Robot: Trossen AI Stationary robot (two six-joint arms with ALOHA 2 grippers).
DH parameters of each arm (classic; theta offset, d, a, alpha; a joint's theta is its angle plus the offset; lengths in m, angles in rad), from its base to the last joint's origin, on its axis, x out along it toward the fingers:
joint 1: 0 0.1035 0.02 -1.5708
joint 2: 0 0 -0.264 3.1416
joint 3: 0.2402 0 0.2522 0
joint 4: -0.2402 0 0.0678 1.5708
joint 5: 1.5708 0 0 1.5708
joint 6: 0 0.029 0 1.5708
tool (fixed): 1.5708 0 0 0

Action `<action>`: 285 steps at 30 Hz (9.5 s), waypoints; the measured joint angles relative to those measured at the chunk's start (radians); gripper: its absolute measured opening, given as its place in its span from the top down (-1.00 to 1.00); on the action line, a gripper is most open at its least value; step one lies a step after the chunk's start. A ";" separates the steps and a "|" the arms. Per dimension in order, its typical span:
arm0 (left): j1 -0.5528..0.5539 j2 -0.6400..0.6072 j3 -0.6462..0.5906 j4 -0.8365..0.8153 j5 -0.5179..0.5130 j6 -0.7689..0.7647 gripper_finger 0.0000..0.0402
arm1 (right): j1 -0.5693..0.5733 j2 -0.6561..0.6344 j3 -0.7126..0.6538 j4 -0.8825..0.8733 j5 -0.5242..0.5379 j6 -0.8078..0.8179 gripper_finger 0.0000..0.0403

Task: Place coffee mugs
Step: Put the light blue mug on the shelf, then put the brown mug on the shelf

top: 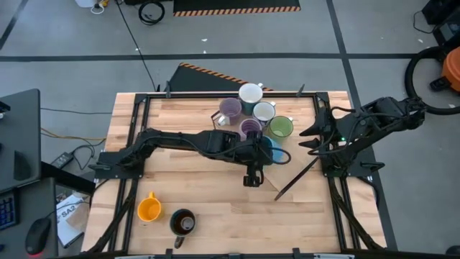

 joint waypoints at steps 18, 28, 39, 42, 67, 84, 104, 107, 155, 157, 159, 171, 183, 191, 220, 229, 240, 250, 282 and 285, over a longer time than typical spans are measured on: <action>0.037 0.048 0.001 -0.099 0.142 0.112 0.84 | 0.000 0.000 0.000 0.006 -0.006 0.036 0.15; 0.037 0.053 0.001 -0.131 0.112 0.138 0.83 | 0.000 0.000 0.000 0.008 -0.004 0.037 0.15; 0.035 0.053 0.001 -0.139 0.035 0.154 0.79 | 0.000 0.000 0.000 0.023 0.000 0.034 0.15; 0.035 0.053 0.002 -0.135 0.032 0.154 0.70 | 0.000 0.000 0.000 0.023 0.000 0.034 0.15; 0.001 0.053 0.003 -0.067 -0.111 0.127 0.49 | 0.000 0.000 0.000 0.025 -0.001 0.034 0.15; -0.027 0.052 0.003 -0.029 -0.214 0.126 0.49 | 0.000 0.000 0.000 0.025 -0.010 0.037 0.15; -0.085 -0.114 0.010 -0.180 0.217 -0.259 0.55 | 0.000 -0.001 0.000 0.025 0.022 -0.013 0.15; -0.121 -0.109 0.009 -0.291 0.362 -0.406 0.58 | 0.000 -0.002 0.000 0.030 0.031 -0.024 0.15; -0.666 -0.099 -0.393 -0.624 0.181 -0.434 0.47 | 0.000 -0.003 0.000 0.066 0.000 0.007 0.15; -0.684 -0.099 -0.404 -0.624 0.184 -0.420 0.40 | 0.000 -0.003 0.000 0.066 0.000 0.018 0.15; -0.696 -0.102 -0.404 -0.624 0.202 -0.402 0.34 | 0.000 -0.003 0.000 0.066 0.000 0.031 0.15; -0.728 -0.181 -0.496 -0.457 0.177 -0.411 0.35 | 0.000 0.001 0.000 0.069 0.030 0.017 0.15; -0.714 -0.186 -0.621 -0.335 0.161 -0.333 0.35 | 0.000 0.016 0.000 0.078 0.020 0.034 0.15; -0.657 -0.185 -0.634 -0.259 0.166 -0.429 0.42 | 0.000 0.024 0.000 0.084 0.019 0.042 0.15; -0.328 -0.185 -0.634 -0.107 -0.040 -1.051 0.46 | 0.007 0.105 -0.007 0.175 -0.036 -0.024 0.15; -0.298 -0.199 -0.634 -0.077 -0.061 -0.978 0.46 | 0.056 0.152 -0.135 0.423 -0.111 -0.071 0.15; -0.302 -0.238 -0.634 -0.041 0.032 -0.979 0.44 | 0.111 0.174 -0.169 0.445 -0.104 -0.071 0.15; -0.329 -0.222 -0.634 -0.063 0.087 -0.969 0.19 | 0.121 0.171 -0.169 0.429 -0.087 -0.090 0.15; -0.316 -0.098 -0.634 -0.063 0.071 -0.742 0.78 | 0.126 0.154 -0.169 0.343 -0.163 -0.112 0.15; -0.308 -0.098 -0.589 -0.052 0.088 -0.766 0.78 | 0.143 0.154 -0.169 0.321 -0.166 -0.112 0.15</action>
